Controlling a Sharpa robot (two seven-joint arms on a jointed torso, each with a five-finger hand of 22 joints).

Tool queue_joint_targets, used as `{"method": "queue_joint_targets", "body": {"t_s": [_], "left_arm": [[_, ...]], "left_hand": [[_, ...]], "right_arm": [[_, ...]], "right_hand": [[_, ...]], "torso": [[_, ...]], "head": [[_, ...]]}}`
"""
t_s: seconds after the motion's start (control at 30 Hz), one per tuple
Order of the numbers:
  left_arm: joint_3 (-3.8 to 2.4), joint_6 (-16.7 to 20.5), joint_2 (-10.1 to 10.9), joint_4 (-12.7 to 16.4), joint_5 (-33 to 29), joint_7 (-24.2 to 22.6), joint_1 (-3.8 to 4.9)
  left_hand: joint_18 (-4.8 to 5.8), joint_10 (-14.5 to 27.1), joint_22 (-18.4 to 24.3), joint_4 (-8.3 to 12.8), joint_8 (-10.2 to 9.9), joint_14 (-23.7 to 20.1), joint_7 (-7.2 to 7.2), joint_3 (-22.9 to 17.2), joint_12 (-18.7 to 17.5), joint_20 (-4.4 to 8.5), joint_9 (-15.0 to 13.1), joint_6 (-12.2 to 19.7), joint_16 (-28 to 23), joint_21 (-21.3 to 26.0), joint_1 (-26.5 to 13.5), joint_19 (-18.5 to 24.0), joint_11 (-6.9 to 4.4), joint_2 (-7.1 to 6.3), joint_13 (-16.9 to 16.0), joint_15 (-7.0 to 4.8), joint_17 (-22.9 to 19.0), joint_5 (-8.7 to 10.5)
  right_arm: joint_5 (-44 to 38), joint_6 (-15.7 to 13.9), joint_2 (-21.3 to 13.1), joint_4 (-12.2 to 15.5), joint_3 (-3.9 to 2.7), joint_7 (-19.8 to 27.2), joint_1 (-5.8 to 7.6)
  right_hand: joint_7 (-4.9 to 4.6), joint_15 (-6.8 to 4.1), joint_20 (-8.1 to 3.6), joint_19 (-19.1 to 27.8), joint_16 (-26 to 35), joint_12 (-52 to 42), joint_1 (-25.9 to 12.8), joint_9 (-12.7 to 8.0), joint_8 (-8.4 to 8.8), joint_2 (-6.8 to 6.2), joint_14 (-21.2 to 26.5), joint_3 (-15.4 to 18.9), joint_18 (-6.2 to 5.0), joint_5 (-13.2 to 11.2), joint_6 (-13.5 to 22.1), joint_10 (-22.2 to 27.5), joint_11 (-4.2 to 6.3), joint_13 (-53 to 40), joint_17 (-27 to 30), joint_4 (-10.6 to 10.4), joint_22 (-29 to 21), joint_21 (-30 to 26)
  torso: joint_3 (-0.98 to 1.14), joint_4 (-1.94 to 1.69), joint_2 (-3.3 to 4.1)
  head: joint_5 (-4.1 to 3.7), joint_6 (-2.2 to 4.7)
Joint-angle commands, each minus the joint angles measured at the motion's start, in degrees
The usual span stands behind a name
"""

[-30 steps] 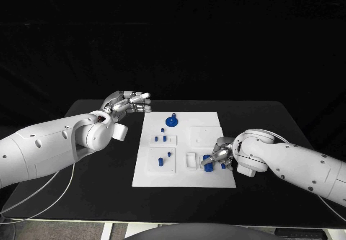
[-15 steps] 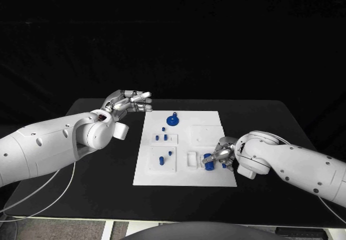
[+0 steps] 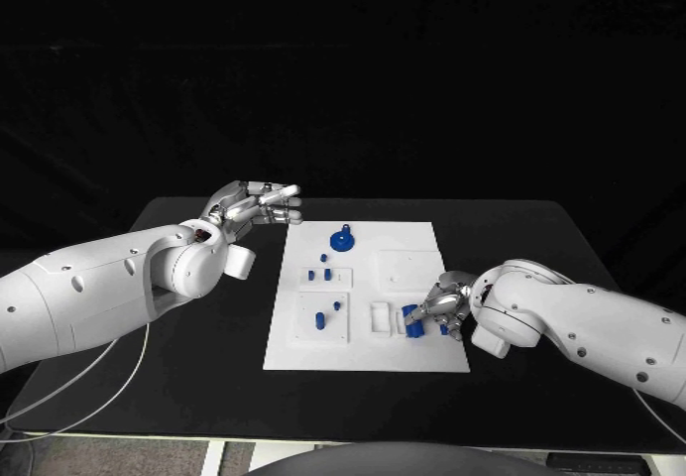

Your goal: Assemble the parts on the task board

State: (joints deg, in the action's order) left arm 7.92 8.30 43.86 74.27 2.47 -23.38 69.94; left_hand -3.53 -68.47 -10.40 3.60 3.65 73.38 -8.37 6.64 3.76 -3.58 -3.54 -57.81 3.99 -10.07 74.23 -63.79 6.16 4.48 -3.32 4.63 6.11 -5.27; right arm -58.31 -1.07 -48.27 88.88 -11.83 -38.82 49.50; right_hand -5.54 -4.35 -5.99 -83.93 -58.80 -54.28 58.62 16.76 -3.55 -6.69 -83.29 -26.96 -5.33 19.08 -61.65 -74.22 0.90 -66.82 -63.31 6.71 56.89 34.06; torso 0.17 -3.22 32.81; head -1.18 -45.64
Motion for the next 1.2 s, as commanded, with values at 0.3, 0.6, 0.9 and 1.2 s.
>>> {"method": "queue_joint_targets", "body": {"t_s": [0.3,0.6,0.9,1.2], "left_arm": [[-0.05,-1.3,-0.1,0.2,-0.3,0.0,-0.09],[-0.05,-1.7,-0.1,0.2,-0.3,0.2,-0.09],[-0.05,-1.9,-0.1,0.3,-0.2,0.3,-0.09],[-0.05,-2.1,-0.1,0.3,-0.2,0.3,-0.08]], "left_hand": [[-0.06,0.7,0.2,-0.2,0.1,-0.4,0.03,-0.3,-0.3,-0.32,-0.1,0.6,-0.1,-0.4,-0.5,0.4,0.16,-0.2,-0.1,0.16,0.1,-0.27],[-0.07,0.8,0.3,-0.2,0.0,-0.5,-0.01,-0.3,-0.3,-0.35,-0.1,0.7,-0.1,-0.4,-0.6,0.4,0.21,-0.28,-0.1,0.2,0.1,-0.26],[-0.07,0.9,0.4,-0.2,0.1,-0.5,-0.04,-0.3,-0.3,-0.38,-0.1,0.8,-0.1,-0.5,-0.6,0.5,0.24,-0.3,-0.1,0.22,0.1,-0.26],[-0.09,1.1,0.6,-0.1,0.1,-0.6,-0.05,-0.4,-0.3,-0.4,-0.1,0.9,-0.1,-0.5,-0.6,0.5,0.28,-0.34,-0.1,0.24,0.1,-0.23]], "right_arm": [[3.4,-0.6,-0.9,1.1,0.1,-1.1,0.74],[4.7,0.6,-0.2,0.7,0.05,-1.6,1.69],[4.6,-0.3,0.6,0.8,0.05,-1.3,1.99],[3.6,-0.7,1.8,2.5,0.05,-1.0,2.13]], "right_hand": [[0.0,-0.21,0.21,-2.3,0.3,-0.2,1.4,-13.0,-0.05,1.44,-0.1,-3.0,-1.08,1.2,0.2,-0.2,0.12,0.2,0.0,3.7,0.2,-0.1],[0.12,-0.2,0.22,-2.3,0.4,0.0,1.6,-13.0,-0.03,1.17,-0.1,-1.1,-1.04,1.0,0.0,-0.1,0.14,0.4,-0.1,2.9,0.5,-0.3],[0.42,-0.25,0.18,-2.4,0.3,-0.3,2.1,-13.0,-0.05,1.2,-0.2,3.0,-1.01,-0.4,-0.7,-0.4,0.18,0.4,-0.2,1.5,0.8,-0.5],[0.73,-0.32,0.11,-2.4,0.4,-0.3,3.2,-13.0,-0.06,1.0,-0.2,7.1,-0.9,-1.8,-1.4,-0.6,0.28,0.4,-0.3,0.2,1.1,-0.5]], "torso": [[-0.06,-0.06,0.01],[-0.11,-0.09,0.04],[-0.04,-0.11,0.07],[-0.03,-0.02,0.08]], "head": [[-0.04,0.01],[-0.04,0.15],[0.13,0.08],[0.25,-0.03]]}}
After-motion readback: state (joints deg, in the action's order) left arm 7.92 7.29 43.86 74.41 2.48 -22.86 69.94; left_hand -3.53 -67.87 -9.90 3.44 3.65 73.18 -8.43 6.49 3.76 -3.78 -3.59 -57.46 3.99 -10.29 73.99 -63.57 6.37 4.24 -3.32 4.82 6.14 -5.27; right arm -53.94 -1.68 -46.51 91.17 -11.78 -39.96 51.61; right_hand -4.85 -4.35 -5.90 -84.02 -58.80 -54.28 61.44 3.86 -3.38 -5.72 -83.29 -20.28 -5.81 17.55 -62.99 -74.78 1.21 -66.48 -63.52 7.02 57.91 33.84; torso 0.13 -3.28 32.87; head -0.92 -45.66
